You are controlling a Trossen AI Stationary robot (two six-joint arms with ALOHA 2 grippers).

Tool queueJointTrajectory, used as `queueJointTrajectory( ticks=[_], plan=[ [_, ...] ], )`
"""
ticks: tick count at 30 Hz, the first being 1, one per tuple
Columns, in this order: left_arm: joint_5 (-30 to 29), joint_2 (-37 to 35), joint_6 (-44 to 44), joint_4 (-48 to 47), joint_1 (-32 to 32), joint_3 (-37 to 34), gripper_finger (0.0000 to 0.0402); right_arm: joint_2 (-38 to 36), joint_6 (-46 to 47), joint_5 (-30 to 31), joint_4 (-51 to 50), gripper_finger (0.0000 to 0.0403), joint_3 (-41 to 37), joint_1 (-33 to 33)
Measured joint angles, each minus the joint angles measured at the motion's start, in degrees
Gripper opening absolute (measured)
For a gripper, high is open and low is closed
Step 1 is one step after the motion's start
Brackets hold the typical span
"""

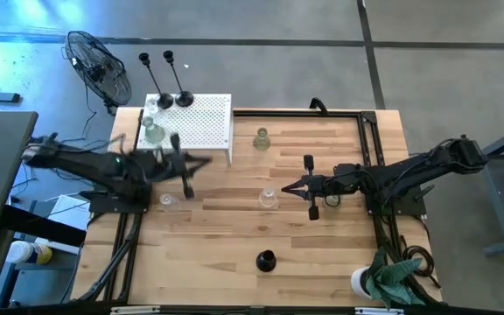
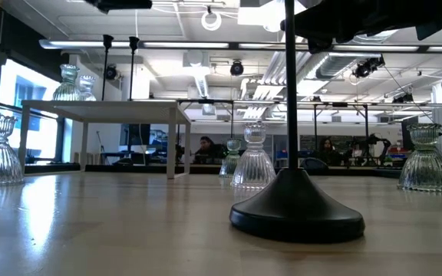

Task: Pick & Place candle stick holders
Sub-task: Put the left transparent candle holder on the shelf aligned with the transparent candle holder

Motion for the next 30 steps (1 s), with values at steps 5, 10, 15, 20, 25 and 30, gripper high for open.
queueJointTrajectory(
  ticks=[5, 10, 15, 20, 25, 30],
  plan=[
    [-5.3, 2.2, -5.5, -4.9, -10.3, -1.1, 0.0002, 0.0, 0.2, 0.0, -0.7, 0.0, 0.0, 0.0],
    [-7.1, 4.7, -19.4, -26.5, -17.6, 6.5, 0.0001, 0.0, 0.2, 0.0, -0.7, 0.0, 0.0, 0.0],
    [-3.9, 9.2, -43.0, -53.1, -20.4, 15.7, 0.0001, 0.0, 0.2, 0.0, -0.7, 0.0, 0.0, 0.0],
    [7.2, 14.8, -62.9, -72.1, -20.3, 21.4, 0.0002, 0.0, 0.2, 0.0, -0.6, 0.0, 0.0, 0.0],
    [15.8, 17.4, -72.7, -79.4, -20.3, 21.1, 0.0039, 0.0, 0.2, 0.0, -0.2, 0.0, 0.0, 0.0],
    [19.3, 17.4, -76.0, -79.6, -20.3, 19.4, 0.0122, 0.0, 0.2, 0.0, -0.2, 0.0, 0.0, 0.0]
  ],
)
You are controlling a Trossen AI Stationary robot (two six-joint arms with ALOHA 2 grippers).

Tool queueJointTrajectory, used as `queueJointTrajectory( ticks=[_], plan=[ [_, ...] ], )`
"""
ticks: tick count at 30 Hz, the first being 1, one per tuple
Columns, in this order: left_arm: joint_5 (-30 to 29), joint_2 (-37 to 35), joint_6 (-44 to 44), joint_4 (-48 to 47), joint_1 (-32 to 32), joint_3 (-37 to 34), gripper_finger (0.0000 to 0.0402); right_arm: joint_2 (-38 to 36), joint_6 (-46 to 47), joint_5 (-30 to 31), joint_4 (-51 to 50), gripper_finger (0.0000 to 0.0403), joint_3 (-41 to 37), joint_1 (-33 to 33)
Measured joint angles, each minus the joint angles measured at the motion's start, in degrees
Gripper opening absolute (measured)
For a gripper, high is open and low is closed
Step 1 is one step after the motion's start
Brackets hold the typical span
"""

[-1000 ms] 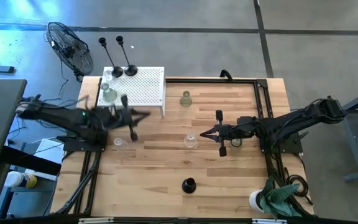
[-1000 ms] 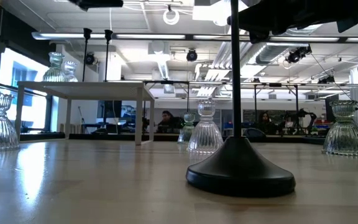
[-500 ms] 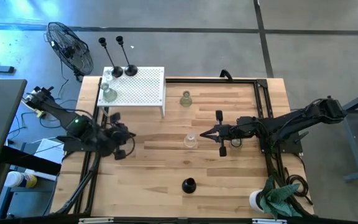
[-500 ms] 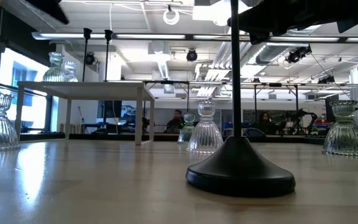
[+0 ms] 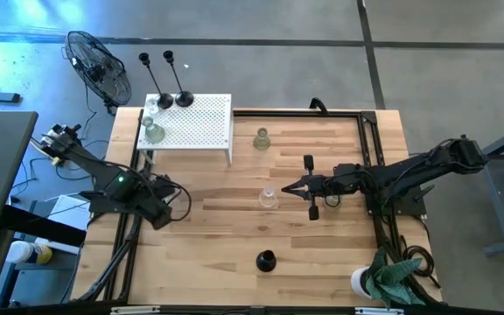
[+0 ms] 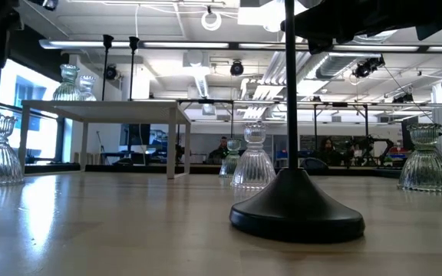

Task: Pick & Place candle stick holders
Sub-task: Put the left transparent candle holder on the shelf aligned with the transparent candle holder

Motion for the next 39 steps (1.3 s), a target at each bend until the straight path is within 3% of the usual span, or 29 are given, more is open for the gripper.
queueJointTrajectory(
  ticks=[7, 13, 25, 35, 39],
  plan=[
    [-0.2, 0.0, -1.1, 2.8, 0.1, -2.9, 0.0243, 0.0, -0.1, 0.0, 0.0, 0.0, 0.0, 0.0],
    [2.8, 0.0, 0.6, 2.7, 5.0, -6.7, 0.029, 0.0, -0.1, 0.0, 0.7, 0.0, 0.0, 0.0],
    [7.3, 0.0, 13.1, 7.8, 16.7, -11.4, 0.0294, 0.0, -0.3, -0.1, 0.8, 0.0, 0.0, 0.0],
    [9.5, 0.0, 15.8, 13.4, 17.6, -17.4, 0.0293, 0.0, -0.6, -0.2, 0.8, 0.0, 0.0, 0.0],
    [9.6, 0.0, 16.6, 13.7, 17.6, -17.7, 0.0267, 0.0, -0.6, -0.2, 0.8, 0.0, 0.0, 0.0]
  ],
)
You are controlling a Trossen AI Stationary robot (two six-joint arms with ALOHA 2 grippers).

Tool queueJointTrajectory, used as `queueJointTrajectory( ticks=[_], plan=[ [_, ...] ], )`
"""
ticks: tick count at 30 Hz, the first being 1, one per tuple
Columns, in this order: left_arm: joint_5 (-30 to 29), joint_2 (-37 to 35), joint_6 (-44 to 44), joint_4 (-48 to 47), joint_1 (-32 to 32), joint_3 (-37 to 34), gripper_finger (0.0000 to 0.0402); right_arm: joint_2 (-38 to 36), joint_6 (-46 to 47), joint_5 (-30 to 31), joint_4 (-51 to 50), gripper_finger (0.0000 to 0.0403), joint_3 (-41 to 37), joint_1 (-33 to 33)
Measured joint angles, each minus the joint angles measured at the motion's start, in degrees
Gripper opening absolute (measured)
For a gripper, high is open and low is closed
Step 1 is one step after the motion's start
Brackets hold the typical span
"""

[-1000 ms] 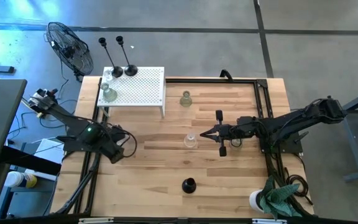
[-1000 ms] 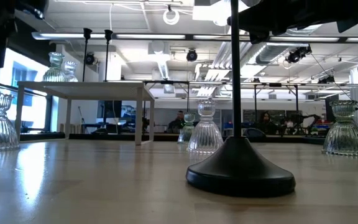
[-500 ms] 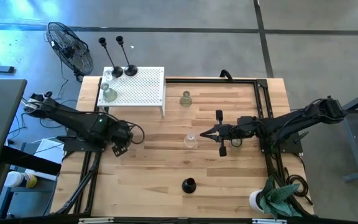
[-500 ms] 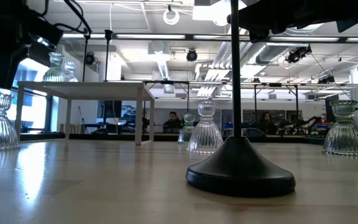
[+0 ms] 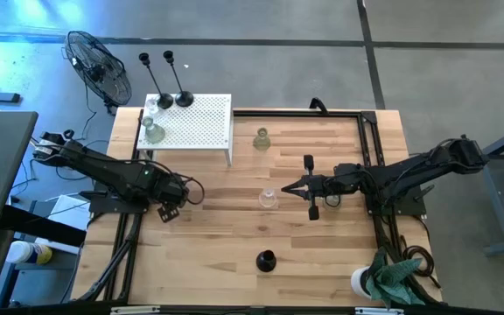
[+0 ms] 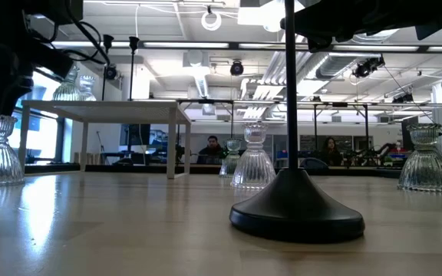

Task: Pick & Place candle stick holders
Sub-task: Put the left transparent candle holder on the shelf aligned with the transparent candle holder

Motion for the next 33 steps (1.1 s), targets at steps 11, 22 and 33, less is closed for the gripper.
queueJointTrajectory(
  ticks=[11, 22, 33],
  plan=[
    [1.2, 0.0, 2.8, 2.8, 0.0, 0.0, 0.0168, 0.0, 0.1, 0.0, 0.0, 0.0, 0.0, 0.0],
    [-0.1, 0.0, 6.7, 2.0, 0.0, 17.5, 0.0169, 0.0, 0.1, 0.0, 0.0, 0.0, 0.0, 0.0],
    [-13.7, 12.8, 10.9, -18.8, 8.8, 51.6, 0.0172, 0.0, 0.2, 0.0, 0.6, 0.0, 0.0, 0.0]
  ],
)
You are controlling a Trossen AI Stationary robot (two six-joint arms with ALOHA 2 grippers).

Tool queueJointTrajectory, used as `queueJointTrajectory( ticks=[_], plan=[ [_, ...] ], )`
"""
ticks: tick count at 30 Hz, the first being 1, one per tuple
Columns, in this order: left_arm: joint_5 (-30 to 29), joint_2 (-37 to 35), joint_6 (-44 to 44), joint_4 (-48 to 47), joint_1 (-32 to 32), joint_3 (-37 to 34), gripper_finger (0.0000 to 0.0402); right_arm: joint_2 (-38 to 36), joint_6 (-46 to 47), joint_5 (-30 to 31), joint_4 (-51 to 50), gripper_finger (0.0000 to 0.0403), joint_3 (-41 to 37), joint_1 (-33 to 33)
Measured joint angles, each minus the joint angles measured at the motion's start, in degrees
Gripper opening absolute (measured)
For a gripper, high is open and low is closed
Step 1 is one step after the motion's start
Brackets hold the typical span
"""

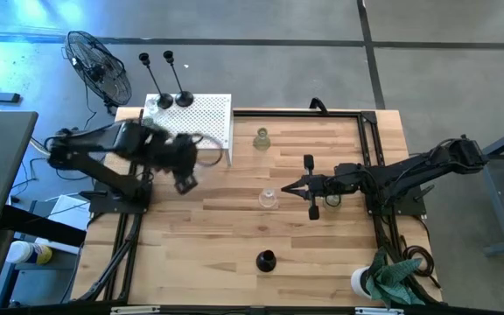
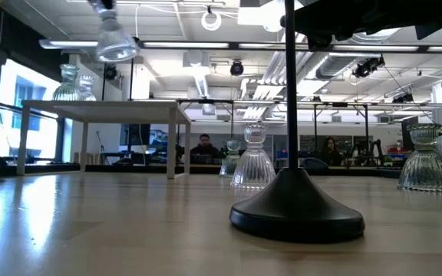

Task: Pick & Place candle stick holders
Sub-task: Put the left transparent candle holder on the shelf aligned with the transparent candle holder

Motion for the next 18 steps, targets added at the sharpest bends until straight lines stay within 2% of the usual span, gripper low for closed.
queueJointTrajectory(
  ticks=[4, 8, 14, 18],
  plan=[
    [2.0, 6.6, 9.0, -1.2, 9.3, 9.8, 0.0172, 0.0, 0.0, 0.0, 0.0, 0.0, 0.0, 0.0],
    [3.5, 11.0, 17.8, -1.3, 19.2, 15.8, 0.0172, 0.0, 0.0, 0.0, -0.2, 0.0, 0.0, 0.0],
    [4.0, 13.6, 26.4, -1.4, 32.3, 17.0, 0.0172, 0.0, -0.9, 0.0, -0.6, 0.0, 0.0, 0.0],
    [3.3, 14.3, 31.2, -1.5, 37.8, 17.0, 0.0172, 0.0, -1.2, 0.0, -0.5, 0.0, 0.0, 0.0]
  ],
)
